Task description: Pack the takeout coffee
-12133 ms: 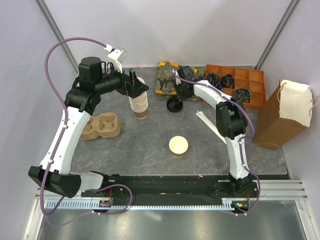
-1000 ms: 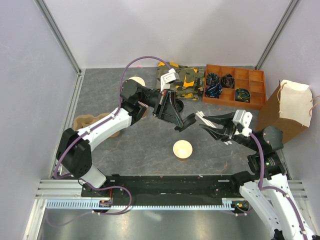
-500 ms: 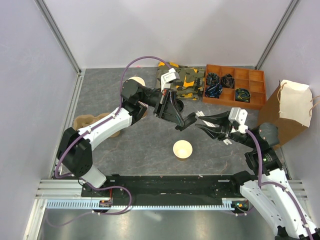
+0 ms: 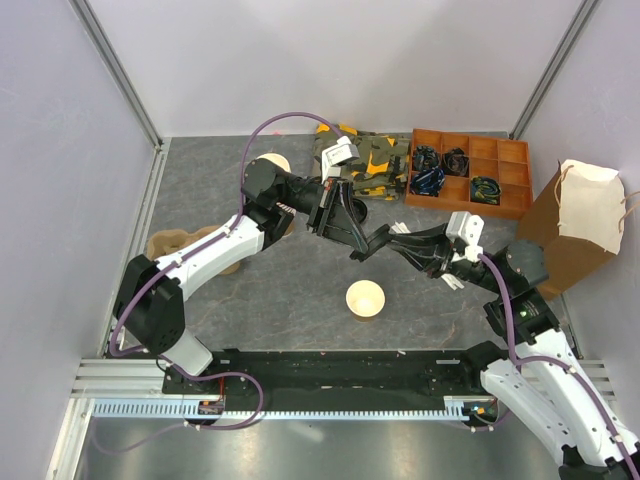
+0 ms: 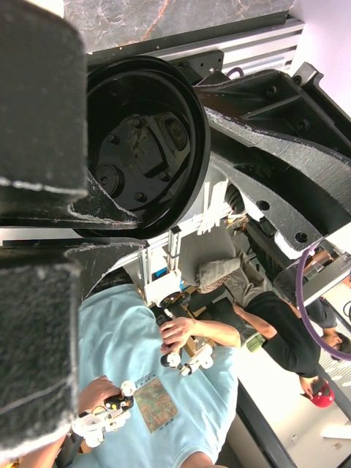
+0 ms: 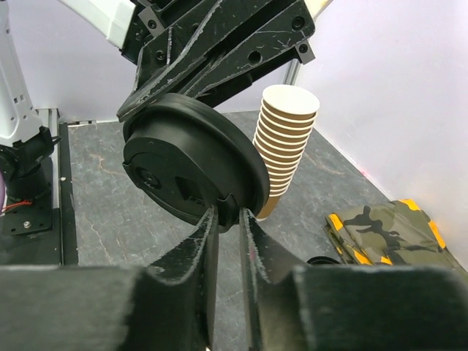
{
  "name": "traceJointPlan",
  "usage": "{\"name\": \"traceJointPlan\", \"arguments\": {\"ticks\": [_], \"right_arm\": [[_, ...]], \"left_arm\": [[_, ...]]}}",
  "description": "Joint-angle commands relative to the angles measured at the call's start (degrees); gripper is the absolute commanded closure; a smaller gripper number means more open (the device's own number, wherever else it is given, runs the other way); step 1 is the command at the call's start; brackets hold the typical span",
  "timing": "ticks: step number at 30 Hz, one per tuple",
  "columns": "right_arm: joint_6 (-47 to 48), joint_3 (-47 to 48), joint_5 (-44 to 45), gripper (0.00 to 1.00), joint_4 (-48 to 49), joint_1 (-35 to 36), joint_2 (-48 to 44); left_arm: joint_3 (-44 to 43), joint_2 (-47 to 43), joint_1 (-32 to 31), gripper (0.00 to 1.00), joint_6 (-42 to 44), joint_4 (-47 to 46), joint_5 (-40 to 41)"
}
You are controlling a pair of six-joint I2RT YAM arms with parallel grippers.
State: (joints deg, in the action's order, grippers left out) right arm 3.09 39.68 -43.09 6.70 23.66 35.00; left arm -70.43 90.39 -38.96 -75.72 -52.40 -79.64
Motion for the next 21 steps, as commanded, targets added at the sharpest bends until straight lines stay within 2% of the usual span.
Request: {"name": "traceJointPlan", "arguments": {"ticks": [1, 5, 6, 9, 11, 12, 14, 15, 19, 21], "right_arm": [[1.12, 2.42, 1.43, 0.82, 1.04, 0.86, 0.24], [1.83, 2.94, 1.96, 0.92, -0.11, 1.21, 0.24], [1.74, 3.03, 2.05, 0.98, -0.02, 1.21, 0.33], [1.83, 3.38, 2.22, 1.00, -0.46, 1.30, 0.50], [2.09, 3.82, 2.40, 1.00, -1.95, 1.39, 0.77], [2.18, 4.17, 2.57, 1.00, -2.56, 1.39, 0.85], [2.44, 4.26, 2.75, 1.00, -3.88, 1.39, 0.68], [2.44, 4.26, 3.01, 1.00, -4.23, 1.39, 0.24], [2.80, 4.61, 3.80, 1.00, -6.61, 1.30, -0.72], [2.97, 4.88, 4.15, 1.00, -8.89, 1.30, -1.42]], "left_arm": [[-1.37, -0.04, 0.02, 0.98, -1.53, -1.83, 0.62], [-1.02, -0.13, 0.02, 0.98, -1.44, -1.39, 0.80], [-0.93, -0.21, 0.02, 0.98, -1.27, -1.13, 0.80], [-0.76, -0.30, 0.02, 0.98, -0.74, -0.69, 1.06], [-0.58, -0.56, 0.02, 0.93, -0.39, 0.63, 1.15], [-0.41, -0.74, 0.11, 0.81, 0.39, 1.42, 1.32], [-0.06, -0.92, 0.29, 0.66, 0.92, 2.57, 1.50], [0.29, -1.18, 0.29, 0.54, 1.36, 3.26, 1.68], [1.00, -2.32, 1.78, 0.36, 4.87, 8.00, 2.03], [0.56, -3.55, 2.66, 0.23, 11.01, 16.25, 2.38]]}}
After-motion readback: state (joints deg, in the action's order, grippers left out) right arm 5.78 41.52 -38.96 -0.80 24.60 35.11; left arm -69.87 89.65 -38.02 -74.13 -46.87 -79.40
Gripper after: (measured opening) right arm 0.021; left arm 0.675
